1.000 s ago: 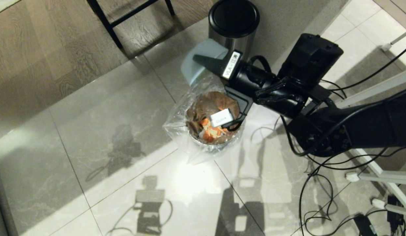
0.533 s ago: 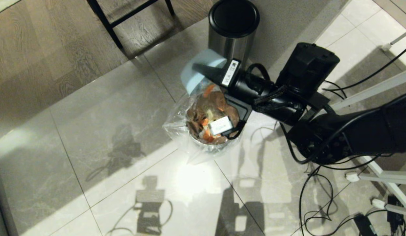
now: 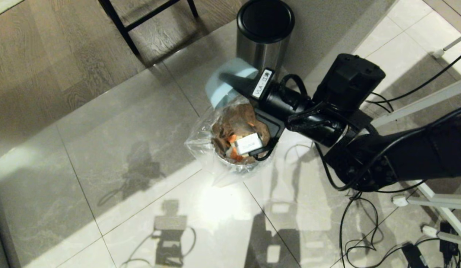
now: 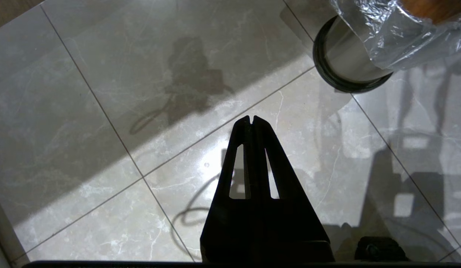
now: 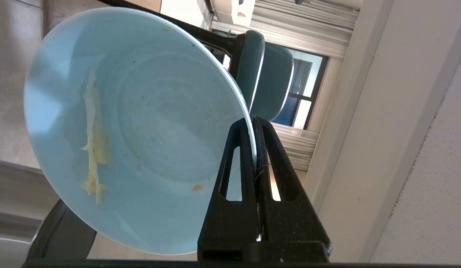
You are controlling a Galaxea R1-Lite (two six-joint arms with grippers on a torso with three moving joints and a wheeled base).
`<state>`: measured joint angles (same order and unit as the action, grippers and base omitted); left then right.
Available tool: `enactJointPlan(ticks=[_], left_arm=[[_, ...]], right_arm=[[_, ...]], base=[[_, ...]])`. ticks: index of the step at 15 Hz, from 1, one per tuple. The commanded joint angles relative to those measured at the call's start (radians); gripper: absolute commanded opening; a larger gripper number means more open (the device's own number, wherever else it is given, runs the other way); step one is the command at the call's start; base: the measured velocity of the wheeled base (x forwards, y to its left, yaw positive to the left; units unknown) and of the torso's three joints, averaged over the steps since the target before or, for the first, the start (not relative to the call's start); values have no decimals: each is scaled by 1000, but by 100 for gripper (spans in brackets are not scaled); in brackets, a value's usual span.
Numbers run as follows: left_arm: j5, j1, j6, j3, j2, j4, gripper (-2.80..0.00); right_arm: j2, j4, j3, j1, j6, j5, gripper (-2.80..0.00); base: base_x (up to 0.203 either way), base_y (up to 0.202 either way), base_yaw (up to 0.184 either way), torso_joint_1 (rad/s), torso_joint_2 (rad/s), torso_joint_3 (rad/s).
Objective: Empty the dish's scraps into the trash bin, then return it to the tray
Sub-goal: Pour the leftover food from the bowl into the trash can
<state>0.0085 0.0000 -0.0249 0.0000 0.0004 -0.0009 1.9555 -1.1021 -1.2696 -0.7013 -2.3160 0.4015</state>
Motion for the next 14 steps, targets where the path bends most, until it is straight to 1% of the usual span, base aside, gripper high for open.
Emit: enactJointPlan(ticks=[1,3,4,8,9,11,13,14], left_arm=[[1,0,0,0,1,-1,-280],[2,0,-1,0,0,0,-280],[2,0,-1,0,1,-1,-280],[1,0,0,0,1,-1,-280],[1,0,0,0,1,-1,-280],[1,0,-1,0,1,-1,-280],[1,0,-1,0,1,-1,-280],[1,0,-1,0,1,-1,-280]], right_arm=[[8,-13,7,-2,-13,0,-280],[12,-12,30,6,-18,-1,-280],[19,-21,23,-9,-1,-5,-280],[4,-41,1,-21,41,-6,-280],[0,-40,12,-21,55,-10,-280],[0,-40,93,-13,50,-11,-280],[-6,-27,92,-17,53,-19,-280],[-15,-18,69,-25,59,-28,-280]], base=[[0,0,0,0,0,0],[0,0,0,0,0,0],[0,0,0,0,0,0],[0,0,0,0,0,0],[0,0,0,0,0,0],[0,0,0,0,0,0],[0,0,0,0,0,0],[0,0,0,0,0,0]])
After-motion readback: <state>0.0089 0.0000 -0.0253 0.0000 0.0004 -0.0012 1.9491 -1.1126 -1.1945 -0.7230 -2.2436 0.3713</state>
